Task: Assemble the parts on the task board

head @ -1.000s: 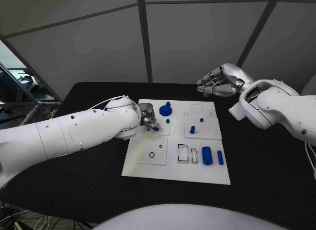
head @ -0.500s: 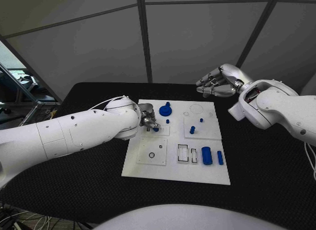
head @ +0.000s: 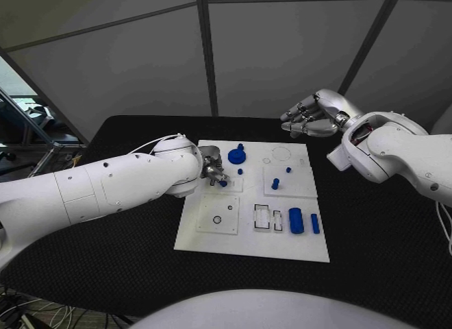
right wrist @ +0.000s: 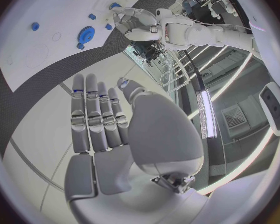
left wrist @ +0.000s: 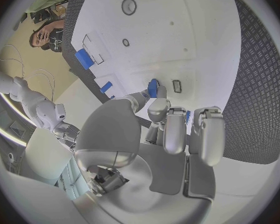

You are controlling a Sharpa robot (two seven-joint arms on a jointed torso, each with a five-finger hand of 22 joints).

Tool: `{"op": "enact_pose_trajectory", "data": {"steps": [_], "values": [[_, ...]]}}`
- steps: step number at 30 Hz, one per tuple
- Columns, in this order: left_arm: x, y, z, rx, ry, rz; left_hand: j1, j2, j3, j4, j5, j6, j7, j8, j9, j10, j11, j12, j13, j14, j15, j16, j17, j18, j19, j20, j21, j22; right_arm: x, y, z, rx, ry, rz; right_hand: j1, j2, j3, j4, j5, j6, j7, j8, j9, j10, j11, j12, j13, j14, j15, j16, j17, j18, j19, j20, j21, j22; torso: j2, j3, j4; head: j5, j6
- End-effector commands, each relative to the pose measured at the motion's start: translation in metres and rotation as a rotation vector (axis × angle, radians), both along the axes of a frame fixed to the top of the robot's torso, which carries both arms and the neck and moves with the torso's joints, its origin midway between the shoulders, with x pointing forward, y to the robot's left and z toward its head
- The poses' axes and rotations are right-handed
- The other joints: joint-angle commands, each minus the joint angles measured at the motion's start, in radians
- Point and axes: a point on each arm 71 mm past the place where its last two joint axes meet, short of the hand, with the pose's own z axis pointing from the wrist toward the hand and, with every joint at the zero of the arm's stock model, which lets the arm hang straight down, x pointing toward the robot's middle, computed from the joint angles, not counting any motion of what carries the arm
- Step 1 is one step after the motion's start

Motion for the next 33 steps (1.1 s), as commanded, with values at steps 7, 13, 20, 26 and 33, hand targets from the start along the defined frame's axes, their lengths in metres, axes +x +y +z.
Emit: {"op": "enact_pose_trajectory", "data": {"steps": [7, 13, 20, 26, 33], "values": [[-0.001, 0.0, -0.005, 0.034, 0.029, -0.001, -0.006, -0.004, 0.136, -0.128, 0.006, 0.003, -0.008, 0.006, 0.002, 0.005, -0.005, -0.01, -0.006, 0.069, -0.007, 0.004, 0.132, -0.009, 0.055, -0.009, 0.006, 0.183, -0.001, 0.002, 0.002, 0.0, -0.006, 0.015, 0.009, -0.002, 0.007, 0.0, 0.004, -0.005, 0.0, 0.004, 0.001, -0.004, -0.002, 0.007, -0.001, -0.006, -0.002, 0.003, -0.001, 0.01, 0.005, 0.002, -0.006, -0.002, 0.0, 0.0, 0.0001, 0.0, -0.005], [-0.002, -0.002, -0.005, 0.028, 0.025, -0.005, -0.011, -0.014, 0.139, -0.131, 0.006, 0.005, -0.01, 0.009, 0.006, 0.003, -0.007, -0.019, -0.016, 0.069, -0.008, 0.004, 0.132, -0.009, 0.056, -0.01, 0.008, 0.186, -0.001, 0.003, 0.002, 0.0, -0.006, 0.018, 0.009, -0.002, 0.007, 0.0, 0.004, -0.005, 0.0, 0.004, 0.001, -0.004, -0.002, 0.007, -0.001, -0.006, -0.002, 0.003, -0.001, 0.01, 0.005, 0.002, -0.006, -0.002, 0.0, -0.0002, 0.0007, -0.001, -0.006], [-0.003, -0.001, -0.003, 0.008, 0.001, 0.006, -0.012, -0.017, 0.147, -0.134, 0.007, 0.008, -0.013, 0.014, 0.011, 0.006, -0.01, -0.022, -0.019, 0.069, -0.01, 0.004, 0.132, -0.01, 0.058, -0.011, 0.01, 0.189, -0.001, 0.003, 0.002, 0.0, -0.006, 0.018, 0.009, -0.002, 0.007, 0.0, 0.004, -0.005, 0.0, 0.004, 0.001, -0.004, -0.002, 0.007, -0.001, -0.006, -0.002, 0.003, -0.001, 0.01, 0.005, 0.002, -0.006, -0.002, -0.001, -0.0006, 0.0005, -0.002, -0.004], [-0.005, 0.001, 0.0, -0.013, -0.022, 0.014, -0.013, -0.015, 0.153, -0.135, 0.007, 0.008, -0.013, 0.016, 0.014, 0.007, -0.01, -0.024, -0.023, 0.07, -0.011, 0.004, 0.132, -0.01, 0.059, -0.012, 0.01, 0.19, -0.001, 0.001, 0.002, 0.0, -0.007, 0.015, 0.009, -0.002, 0.007, 0.0, 0.004, -0.005, 0.0, 0.004, 0.001, -0.004, -0.002, 0.007, -0.001, -0.006, -0.002, 0.003, -0.001, 0.01, 0.005, 0.002, -0.006, -0.002, -0.001, -0.0009, 0.0019, -0.004, -0.004], [-0.007, 0.004, 0.005, -0.052, -0.065, 0.03, -0.013, -0.019, 0.164, -0.14, 0.008, 0.009, -0.014, 0.02, 0.018, 0.01, -0.012, -0.026, -0.025, 0.07, -0.012, 0.004, 0.133, -0.011, 0.061, -0.013, 0.012, 0.193, 0.0, 0.0, 0.002, 0.0, -0.009, 0.013, 0.009, -0.002, 0.007, 0.0, 0.004, -0.005, 0.0, 0.004, 0.001, -0.004, -0.002, 0.007, -0.001, -0.006, -0.002, 0.003, -0.001, 0.01, 0.005, 0.002, -0.006, -0.002, -0.001, -0.0003, 0.0014, -0.003, -0.002]]}}
